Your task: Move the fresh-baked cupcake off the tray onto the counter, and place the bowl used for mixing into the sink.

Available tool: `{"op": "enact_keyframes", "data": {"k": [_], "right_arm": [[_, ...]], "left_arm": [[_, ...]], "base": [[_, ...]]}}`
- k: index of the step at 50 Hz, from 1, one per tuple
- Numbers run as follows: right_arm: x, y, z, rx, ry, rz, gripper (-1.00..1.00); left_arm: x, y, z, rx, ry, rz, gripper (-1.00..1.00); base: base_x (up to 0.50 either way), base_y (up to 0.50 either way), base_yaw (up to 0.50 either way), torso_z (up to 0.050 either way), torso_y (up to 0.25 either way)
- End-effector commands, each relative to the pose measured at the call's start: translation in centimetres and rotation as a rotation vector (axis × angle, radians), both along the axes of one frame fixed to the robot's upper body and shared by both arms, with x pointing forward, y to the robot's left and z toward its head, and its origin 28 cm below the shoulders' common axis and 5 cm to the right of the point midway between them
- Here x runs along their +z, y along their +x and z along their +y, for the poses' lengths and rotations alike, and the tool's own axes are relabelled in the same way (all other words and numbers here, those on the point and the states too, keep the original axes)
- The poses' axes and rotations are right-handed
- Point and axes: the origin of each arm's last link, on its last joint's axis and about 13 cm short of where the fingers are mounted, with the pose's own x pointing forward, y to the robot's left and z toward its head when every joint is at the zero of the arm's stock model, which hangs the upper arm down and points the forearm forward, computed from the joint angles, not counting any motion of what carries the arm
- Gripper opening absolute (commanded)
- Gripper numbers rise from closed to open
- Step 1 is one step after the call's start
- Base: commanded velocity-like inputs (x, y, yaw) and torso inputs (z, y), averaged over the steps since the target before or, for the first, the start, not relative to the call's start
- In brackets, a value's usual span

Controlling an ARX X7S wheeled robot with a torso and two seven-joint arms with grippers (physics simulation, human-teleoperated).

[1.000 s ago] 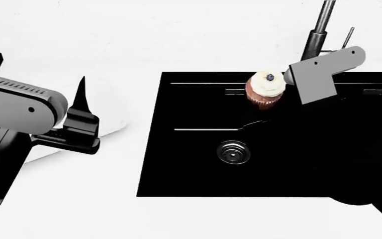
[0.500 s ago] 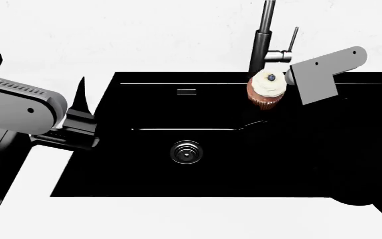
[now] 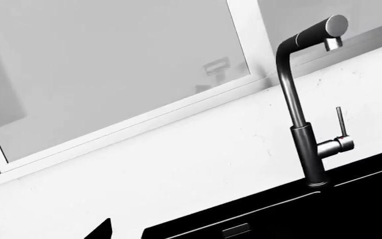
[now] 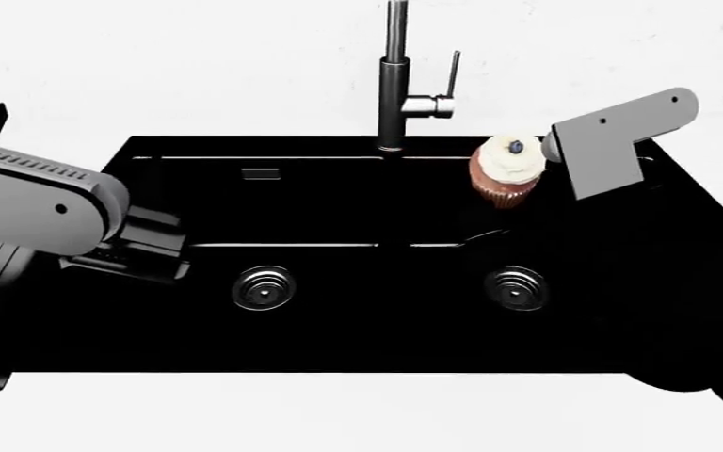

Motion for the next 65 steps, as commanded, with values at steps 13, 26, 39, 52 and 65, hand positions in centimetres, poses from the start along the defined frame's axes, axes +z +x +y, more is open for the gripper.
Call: {"op": "enact_keyframes", "data": {"k": [13, 26, 39, 52, 65], "right_arm": [[-0.07, -0.26, -0.53, -0.017, -0.016, -0.004, -1.0], [-0.25, -0.23, -0.5, -0.016, -0.014, -0.003, -1.0], [-0.5, 0.02, -0.24, -0.007, -0.016, 0.002, -1.0], [-0.35, -0.17, -0.5, -0.012, -0.017, -0.001, -1.0], [-0.59, -0.84, -0.49, 0.001, -0.032, 0.007, -1.0]], "left_arm": [[0.01, -0.05, 0.15, 0.002, -0.01, -0.002, 1.0], [-0.05, -0.02, 0.11, 0.002, -0.007, 0.0, 1.0], [0.05, -0.05, 0.24, 0.004, -0.011, -0.004, 1.0], [0.0, 0.01, 0.21, 0.007, -0.011, -0.003, 1.0], [0.06, -0.05, 0.27, 0.007, -0.015, -0.004, 1.0]], "base": [[0.0, -0.5, 0.0, 0.0, 0.0], [0.0, -0.5, 0.0, 0.0, 0.0], [0.0, -0.5, 0.0, 0.0, 0.0], [0.0, -0.5, 0.0, 0.0, 0.001], [0.0, -0.28, 0.0, 0.0, 0.0]]}}
